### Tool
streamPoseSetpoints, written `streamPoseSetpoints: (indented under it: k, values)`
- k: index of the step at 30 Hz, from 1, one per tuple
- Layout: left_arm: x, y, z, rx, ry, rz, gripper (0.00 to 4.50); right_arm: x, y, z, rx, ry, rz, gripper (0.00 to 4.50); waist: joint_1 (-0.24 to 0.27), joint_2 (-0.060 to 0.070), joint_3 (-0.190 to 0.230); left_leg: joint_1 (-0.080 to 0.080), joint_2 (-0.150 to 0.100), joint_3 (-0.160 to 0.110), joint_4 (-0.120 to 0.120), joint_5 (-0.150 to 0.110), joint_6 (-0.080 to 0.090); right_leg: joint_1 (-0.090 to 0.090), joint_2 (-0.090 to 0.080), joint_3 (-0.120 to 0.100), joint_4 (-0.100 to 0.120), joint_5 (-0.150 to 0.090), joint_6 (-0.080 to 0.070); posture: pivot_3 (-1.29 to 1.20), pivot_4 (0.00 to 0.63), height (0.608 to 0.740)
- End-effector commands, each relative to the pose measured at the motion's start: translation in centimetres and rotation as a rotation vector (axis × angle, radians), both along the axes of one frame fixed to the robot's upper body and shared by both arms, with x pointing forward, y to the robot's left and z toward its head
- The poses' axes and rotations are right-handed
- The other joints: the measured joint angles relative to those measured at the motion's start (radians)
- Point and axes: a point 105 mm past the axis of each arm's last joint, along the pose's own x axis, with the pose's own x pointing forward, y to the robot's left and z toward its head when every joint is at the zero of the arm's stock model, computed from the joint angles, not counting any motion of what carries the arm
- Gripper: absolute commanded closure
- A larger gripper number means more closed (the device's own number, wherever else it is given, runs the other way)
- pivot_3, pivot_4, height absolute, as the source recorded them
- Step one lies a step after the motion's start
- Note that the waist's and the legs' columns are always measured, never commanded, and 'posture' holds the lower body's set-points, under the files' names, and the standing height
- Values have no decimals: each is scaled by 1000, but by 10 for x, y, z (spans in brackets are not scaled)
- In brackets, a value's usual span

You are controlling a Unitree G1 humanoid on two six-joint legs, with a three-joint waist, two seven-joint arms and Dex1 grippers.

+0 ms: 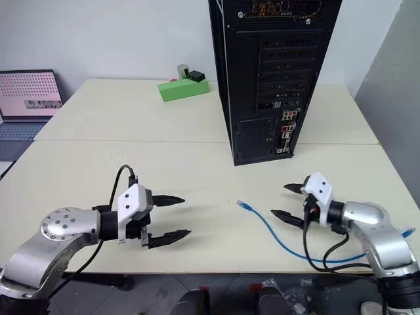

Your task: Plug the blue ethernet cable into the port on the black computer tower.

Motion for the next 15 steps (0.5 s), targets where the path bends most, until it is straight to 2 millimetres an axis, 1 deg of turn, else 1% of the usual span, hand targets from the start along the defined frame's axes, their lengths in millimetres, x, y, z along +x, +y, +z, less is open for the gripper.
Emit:
streamPoseSetpoints:
  k: [1,6,9,14,15]
  values:
    - [-1,-6,4,-1,-28,-39,0,7,18,4,2,-58,21,29,-2,0,0,0,0,0,0,0,0,0,0,0,0,0,0,0,150,740]
    - [-1,-8,2,11,-29,-60,0,11,35,-9,-22,-56,43,29,0,0,0,0,0,0,0,0,0,0,0,0,0,0,0,0,150,740]
    - [-1,-10,3,16,-46,-95,0,16,47,-21,-23,-41,41,29,0,0,0,0,0,0,0,0,0,0,0,-1,0,0,0,0,150,740]
    - [-3,-13,2,20,-54,-128,0,22,56,-30,-34,-31,37,29,0,0,0,0,0,0,0,0,0,0,1,-1,0,0,0,0,150,740]
    - [-3,-14,3,17,-54,-132,0,22,57,-33,-46,-26,38,207,0,0,0,0,0,0,0,0,0,0,1,0,0,0,0,0,150,740]
